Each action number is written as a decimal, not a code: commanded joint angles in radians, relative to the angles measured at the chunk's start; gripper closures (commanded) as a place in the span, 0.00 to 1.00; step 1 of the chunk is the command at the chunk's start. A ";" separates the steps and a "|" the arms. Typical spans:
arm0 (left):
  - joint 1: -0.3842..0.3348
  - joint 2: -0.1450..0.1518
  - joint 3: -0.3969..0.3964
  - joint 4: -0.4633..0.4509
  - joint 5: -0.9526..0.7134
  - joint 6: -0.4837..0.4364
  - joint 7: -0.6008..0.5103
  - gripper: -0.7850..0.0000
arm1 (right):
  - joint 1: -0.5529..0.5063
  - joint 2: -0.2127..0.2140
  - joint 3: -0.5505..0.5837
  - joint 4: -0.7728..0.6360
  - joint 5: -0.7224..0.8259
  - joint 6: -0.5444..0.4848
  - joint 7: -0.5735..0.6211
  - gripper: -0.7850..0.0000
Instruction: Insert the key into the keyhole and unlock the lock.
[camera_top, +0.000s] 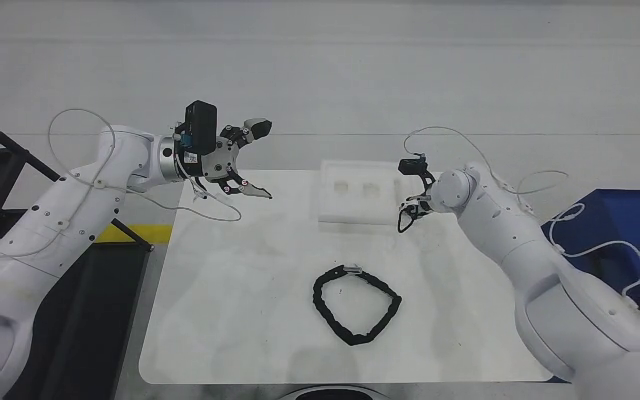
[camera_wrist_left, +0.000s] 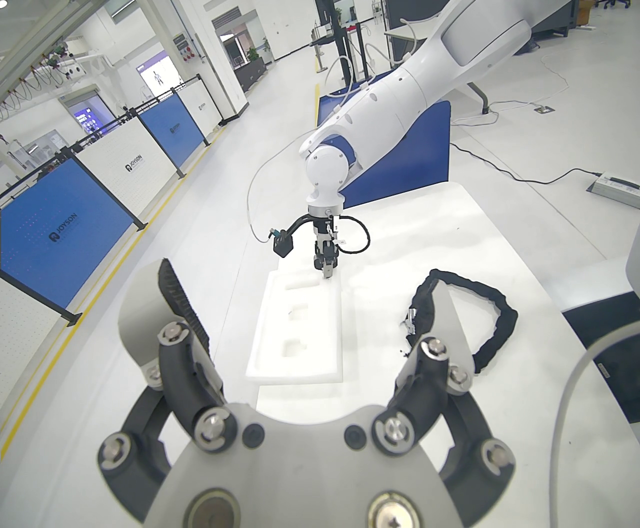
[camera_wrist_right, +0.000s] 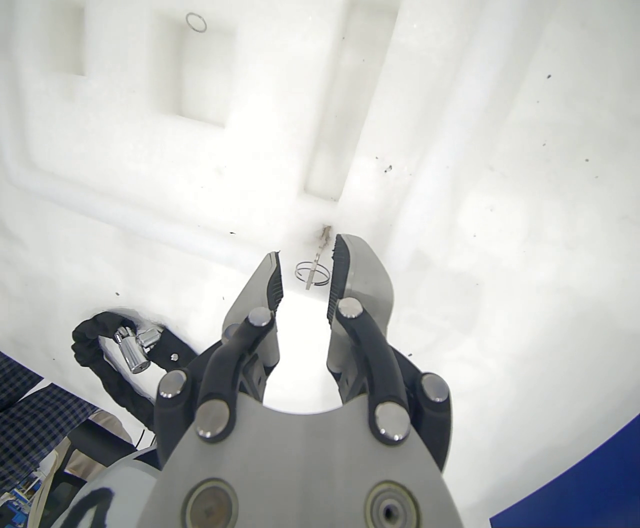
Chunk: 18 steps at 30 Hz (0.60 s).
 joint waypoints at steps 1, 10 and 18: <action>0.000 0.000 0.000 0.000 0.000 0.000 0.000 0.00 | 0.002 -0.006 0.000 0.014 0.000 -0.002 -0.002 0.73; 0.000 0.000 0.000 0.000 0.000 0.000 0.000 0.00 | 0.011 -0.040 0.001 0.076 -0.009 0.008 -0.021 0.80; 0.000 0.000 0.000 0.000 0.000 0.000 0.000 0.00 | 0.021 -0.063 0.011 0.127 -0.005 0.019 -0.028 0.91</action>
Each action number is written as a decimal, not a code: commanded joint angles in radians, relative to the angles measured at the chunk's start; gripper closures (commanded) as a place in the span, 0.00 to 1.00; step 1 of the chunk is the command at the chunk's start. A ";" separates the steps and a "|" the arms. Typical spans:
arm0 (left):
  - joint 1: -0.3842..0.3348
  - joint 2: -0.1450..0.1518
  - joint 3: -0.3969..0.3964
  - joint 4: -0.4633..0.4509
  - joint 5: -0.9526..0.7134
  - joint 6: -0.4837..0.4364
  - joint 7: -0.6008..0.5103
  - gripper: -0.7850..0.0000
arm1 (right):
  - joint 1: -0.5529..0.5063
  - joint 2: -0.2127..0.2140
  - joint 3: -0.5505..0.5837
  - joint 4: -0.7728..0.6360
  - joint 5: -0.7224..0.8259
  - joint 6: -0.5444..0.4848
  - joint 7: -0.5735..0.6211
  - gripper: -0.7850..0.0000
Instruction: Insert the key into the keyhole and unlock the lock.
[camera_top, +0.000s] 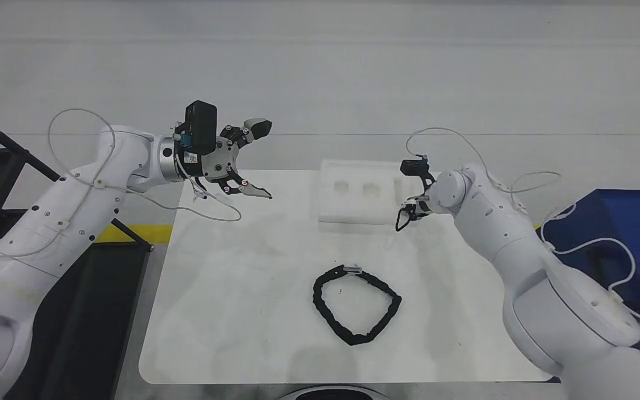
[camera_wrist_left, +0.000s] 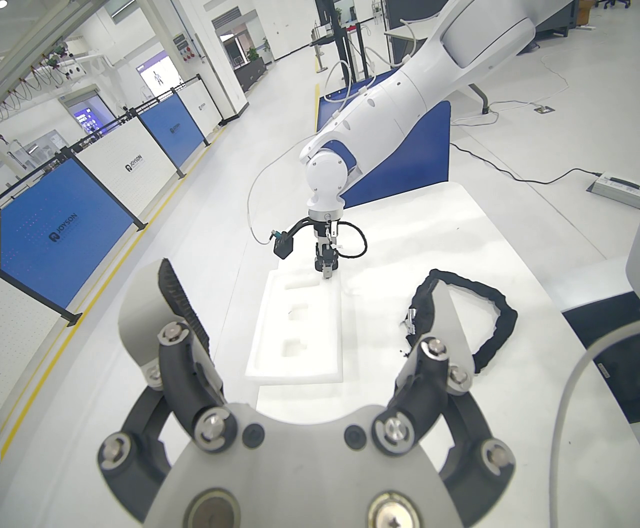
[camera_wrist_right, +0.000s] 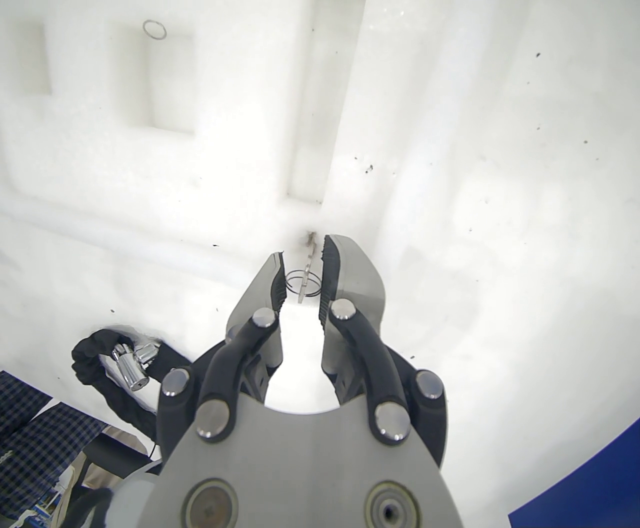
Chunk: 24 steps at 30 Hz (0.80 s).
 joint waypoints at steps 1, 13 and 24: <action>0.000 0.000 0.000 0.000 0.000 0.000 0.000 0.00 | 0.002 -0.004 0.001 0.008 -0.001 0.001 -0.001 0.95; 0.000 0.000 0.000 0.000 0.000 0.000 0.000 0.00 | 0.019 -0.021 0.023 0.056 0.002 -0.009 -0.015 1.00; 0.000 0.000 0.000 0.000 0.000 0.000 0.000 0.00 | 0.050 -0.009 0.039 0.062 -0.022 -0.067 0.038 1.00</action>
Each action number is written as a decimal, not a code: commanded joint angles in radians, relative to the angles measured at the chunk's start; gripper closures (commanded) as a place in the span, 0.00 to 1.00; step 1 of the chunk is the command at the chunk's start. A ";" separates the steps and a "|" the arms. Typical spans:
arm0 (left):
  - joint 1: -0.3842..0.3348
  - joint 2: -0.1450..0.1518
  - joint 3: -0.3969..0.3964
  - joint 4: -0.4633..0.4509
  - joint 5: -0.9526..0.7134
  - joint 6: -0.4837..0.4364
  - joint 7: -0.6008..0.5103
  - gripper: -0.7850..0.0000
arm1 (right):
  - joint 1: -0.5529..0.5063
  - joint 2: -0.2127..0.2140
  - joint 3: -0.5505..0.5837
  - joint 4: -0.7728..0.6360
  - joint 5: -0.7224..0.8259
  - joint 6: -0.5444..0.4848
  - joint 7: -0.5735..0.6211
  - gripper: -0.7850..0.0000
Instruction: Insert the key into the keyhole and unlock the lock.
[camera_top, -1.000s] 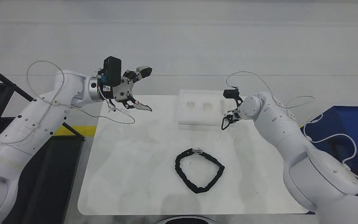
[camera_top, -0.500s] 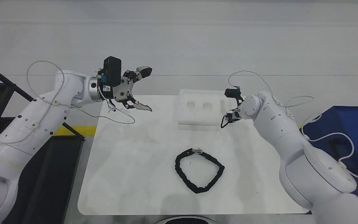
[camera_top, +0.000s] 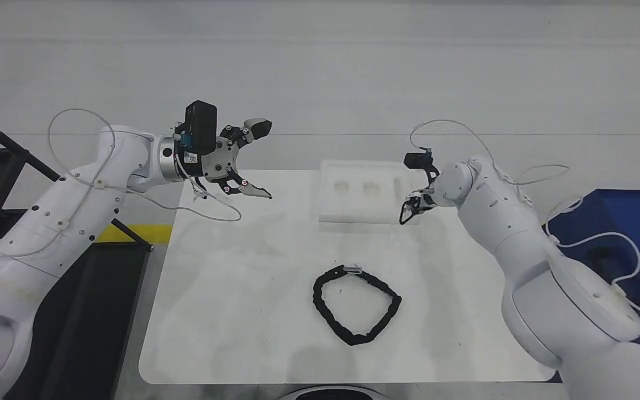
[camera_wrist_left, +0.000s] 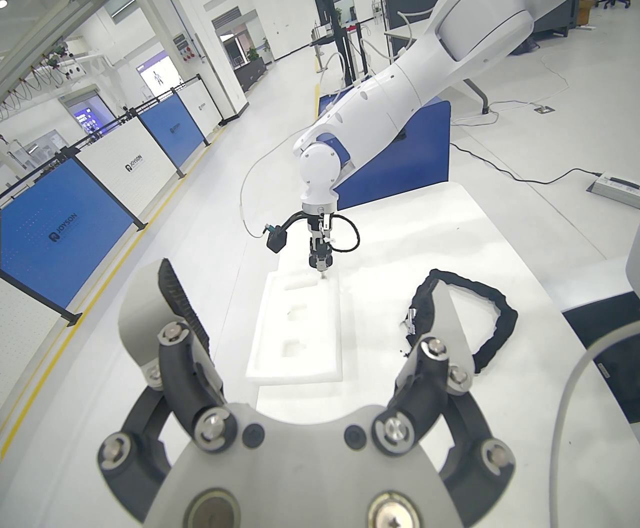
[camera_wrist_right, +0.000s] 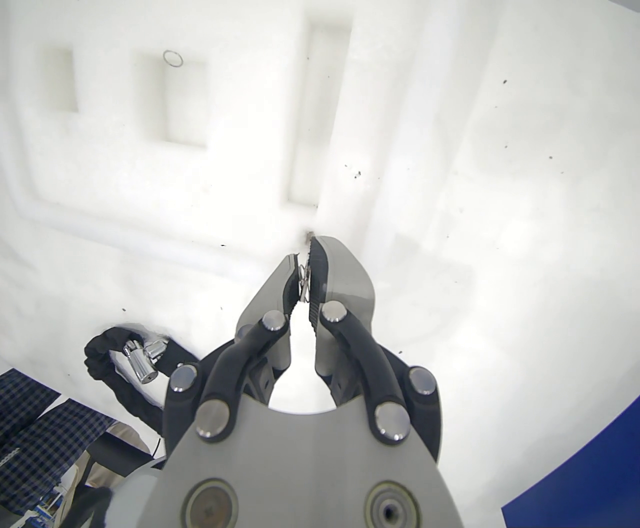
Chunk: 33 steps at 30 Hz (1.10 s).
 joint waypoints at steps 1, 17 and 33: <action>0.000 0.000 0.000 0.000 0.000 0.000 0.000 0.00 | 0.005 0.004 0.005 0.002 0.001 -0.009 0.012 1.00; 0.000 0.000 0.000 0.000 0.000 0.000 0.000 0.00 | 0.047 0.107 0.125 -0.052 0.124 -0.286 0.219 1.00; 0.000 0.000 0.000 0.000 0.000 0.000 0.000 0.00 | -0.280 0.418 0.492 -0.769 0.508 -0.246 0.464 1.00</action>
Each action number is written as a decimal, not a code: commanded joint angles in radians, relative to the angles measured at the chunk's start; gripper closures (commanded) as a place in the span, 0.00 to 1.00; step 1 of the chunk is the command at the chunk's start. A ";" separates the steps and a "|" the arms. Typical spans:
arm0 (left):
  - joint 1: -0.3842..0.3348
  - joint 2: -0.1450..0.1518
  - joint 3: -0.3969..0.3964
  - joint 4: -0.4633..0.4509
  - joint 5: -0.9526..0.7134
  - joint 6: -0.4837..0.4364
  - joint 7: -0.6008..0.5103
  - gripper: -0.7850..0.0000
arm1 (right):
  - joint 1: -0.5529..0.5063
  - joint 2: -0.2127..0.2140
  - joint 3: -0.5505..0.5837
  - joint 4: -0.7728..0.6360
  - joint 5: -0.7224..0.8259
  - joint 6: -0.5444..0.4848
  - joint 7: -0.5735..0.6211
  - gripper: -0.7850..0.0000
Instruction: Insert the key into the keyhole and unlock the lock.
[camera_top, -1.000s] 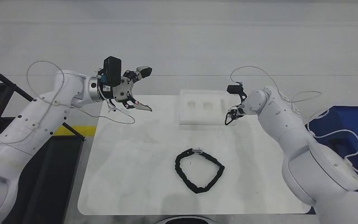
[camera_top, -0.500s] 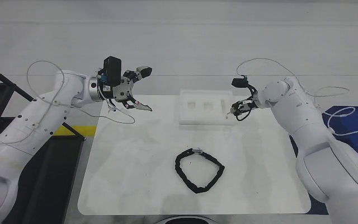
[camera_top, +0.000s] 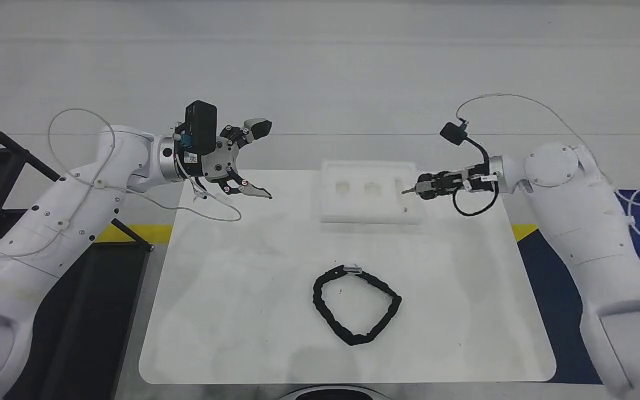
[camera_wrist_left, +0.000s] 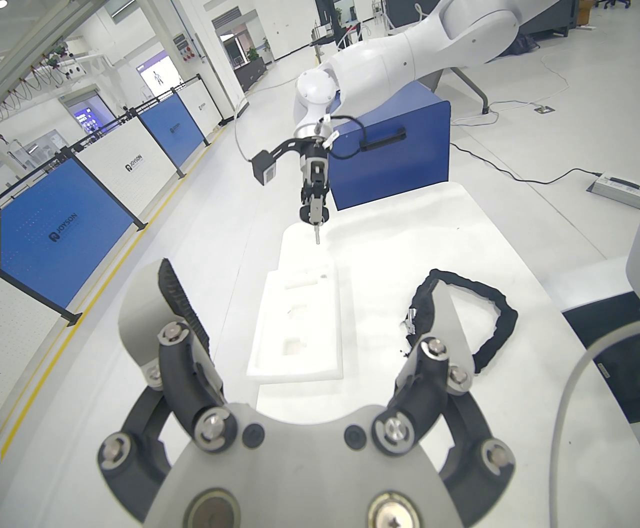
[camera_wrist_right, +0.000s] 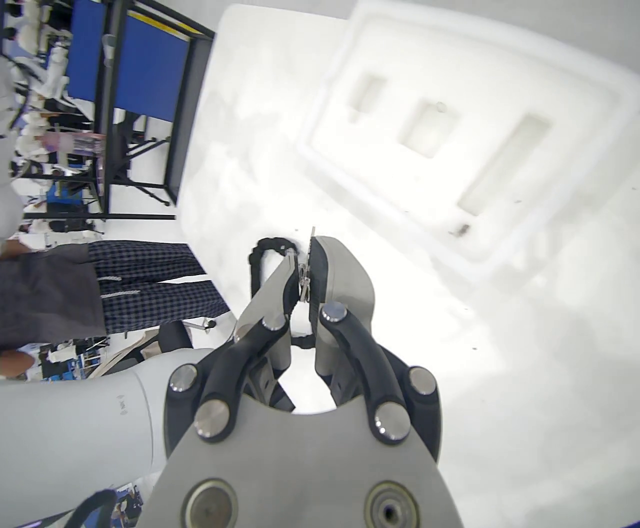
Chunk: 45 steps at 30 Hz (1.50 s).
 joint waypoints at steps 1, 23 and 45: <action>0.000 0.000 0.000 0.000 0.000 0.000 0.000 0.00 | -0.094 0.047 0.090 -0.166 0.042 0.033 0.033 1.00; 0.000 0.000 0.000 0.000 0.000 0.000 0.000 0.00 | -0.438 0.188 0.466 -0.450 0.481 0.138 0.138 1.00; 0.075 -0.201 0.170 0.134 0.019 0.000 -0.122 0.00 | -0.438 0.188 0.466 -0.450 0.481 0.138 0.138 1.00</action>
